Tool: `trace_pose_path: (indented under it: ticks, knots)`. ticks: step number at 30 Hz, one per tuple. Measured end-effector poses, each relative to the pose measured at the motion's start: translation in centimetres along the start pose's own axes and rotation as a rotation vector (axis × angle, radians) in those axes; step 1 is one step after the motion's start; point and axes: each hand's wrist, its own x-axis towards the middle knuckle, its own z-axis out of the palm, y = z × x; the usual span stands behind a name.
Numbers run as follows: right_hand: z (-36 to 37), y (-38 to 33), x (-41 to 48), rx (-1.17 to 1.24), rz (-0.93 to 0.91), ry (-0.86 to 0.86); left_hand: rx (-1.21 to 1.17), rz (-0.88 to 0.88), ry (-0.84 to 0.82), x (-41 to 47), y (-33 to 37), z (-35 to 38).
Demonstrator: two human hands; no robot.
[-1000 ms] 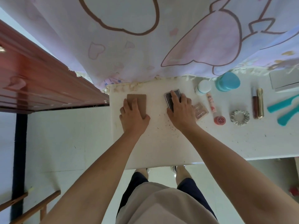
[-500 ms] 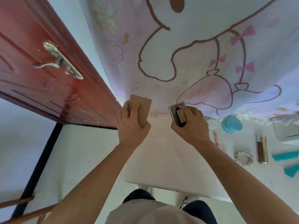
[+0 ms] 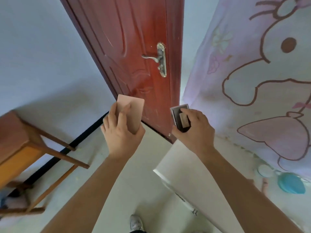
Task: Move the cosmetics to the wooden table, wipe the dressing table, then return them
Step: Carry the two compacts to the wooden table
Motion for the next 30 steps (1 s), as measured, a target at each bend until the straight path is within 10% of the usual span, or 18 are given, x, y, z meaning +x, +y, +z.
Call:
trace_pose_path:
  ticks: [30]
  knots:
    - [42.8, -64.7, -4.2, 0.273, -0.748, -0.365, 0.360, -0.618, 0.363, -1.1, -62.4, -29.6]
